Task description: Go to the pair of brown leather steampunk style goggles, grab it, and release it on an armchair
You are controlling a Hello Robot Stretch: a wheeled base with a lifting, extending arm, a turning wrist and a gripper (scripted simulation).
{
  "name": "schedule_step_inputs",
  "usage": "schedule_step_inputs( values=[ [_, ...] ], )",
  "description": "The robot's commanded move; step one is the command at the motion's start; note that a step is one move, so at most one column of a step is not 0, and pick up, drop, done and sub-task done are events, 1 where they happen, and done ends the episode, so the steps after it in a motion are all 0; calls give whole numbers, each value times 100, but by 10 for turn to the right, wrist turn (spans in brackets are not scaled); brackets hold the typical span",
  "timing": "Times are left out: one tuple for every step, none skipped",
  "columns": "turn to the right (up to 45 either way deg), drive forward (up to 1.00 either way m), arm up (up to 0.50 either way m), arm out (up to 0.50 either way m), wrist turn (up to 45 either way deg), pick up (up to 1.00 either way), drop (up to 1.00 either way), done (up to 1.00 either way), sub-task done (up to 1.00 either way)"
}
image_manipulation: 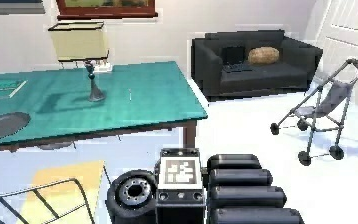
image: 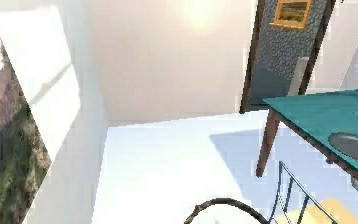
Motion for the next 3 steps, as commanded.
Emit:
schedule_step_inputs(
  values=[
    [0,60,0,0,0,0,0,0,0],
    [180,0,0,0,0,0,0,0,0],
    [0,100,0,0,0,0,0,0,0]
  ],
)
